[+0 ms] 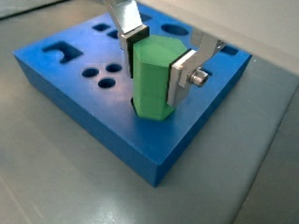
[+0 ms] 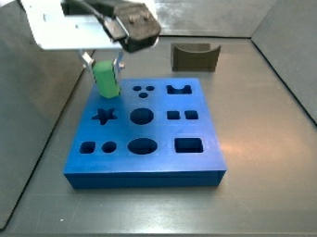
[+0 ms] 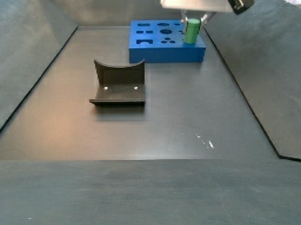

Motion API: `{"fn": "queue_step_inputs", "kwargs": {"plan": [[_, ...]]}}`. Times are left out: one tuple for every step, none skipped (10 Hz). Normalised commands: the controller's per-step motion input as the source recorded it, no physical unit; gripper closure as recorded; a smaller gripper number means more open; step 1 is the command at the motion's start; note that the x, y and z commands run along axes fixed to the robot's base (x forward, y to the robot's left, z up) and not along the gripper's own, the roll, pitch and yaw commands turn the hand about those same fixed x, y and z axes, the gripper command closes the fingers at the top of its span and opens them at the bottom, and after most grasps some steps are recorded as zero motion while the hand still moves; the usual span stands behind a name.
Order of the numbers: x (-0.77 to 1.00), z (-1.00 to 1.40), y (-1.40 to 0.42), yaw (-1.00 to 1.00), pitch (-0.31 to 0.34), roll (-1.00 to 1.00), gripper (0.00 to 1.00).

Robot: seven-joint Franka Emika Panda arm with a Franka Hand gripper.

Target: Insert the hexagon object.

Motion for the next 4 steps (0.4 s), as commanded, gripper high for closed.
{"fn": "queue_step_inputs", "kwargs": {"plan": [[0.00, -0.41, 0.00, 0.01, -0.016, -0.04, 1.00], [0.00, -0.31, 0.00, 0.00, 0.000, 0.00, 1.00], [0.00, -0.01, 0.04, 0.00, 0.000, -0.07, 1.00], [0.00, 0.00, 0.00, 0.00, -0.003, 0.00, 1.00]]}}
